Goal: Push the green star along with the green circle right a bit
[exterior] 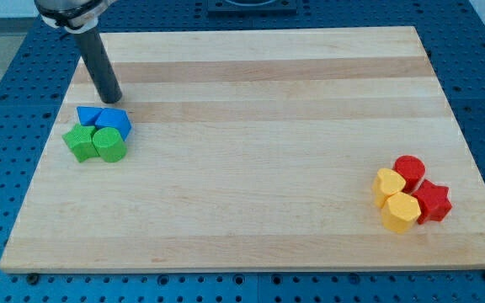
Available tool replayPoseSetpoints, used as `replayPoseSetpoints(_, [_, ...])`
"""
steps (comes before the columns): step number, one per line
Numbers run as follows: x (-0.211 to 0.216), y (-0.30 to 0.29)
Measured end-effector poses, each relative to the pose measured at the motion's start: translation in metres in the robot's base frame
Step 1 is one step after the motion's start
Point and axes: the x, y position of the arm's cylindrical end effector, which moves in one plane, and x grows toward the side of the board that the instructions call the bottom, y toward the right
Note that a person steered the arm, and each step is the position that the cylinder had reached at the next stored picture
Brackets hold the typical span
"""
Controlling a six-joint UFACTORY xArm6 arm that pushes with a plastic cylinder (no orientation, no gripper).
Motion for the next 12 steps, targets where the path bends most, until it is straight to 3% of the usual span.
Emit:
replayPoseSetpoints(1, [0.000, -0.059])
replayPoseSetpoints(2, [0.000, -0.068])
replayPoseSetpoints(12, [0.090, -0.051])
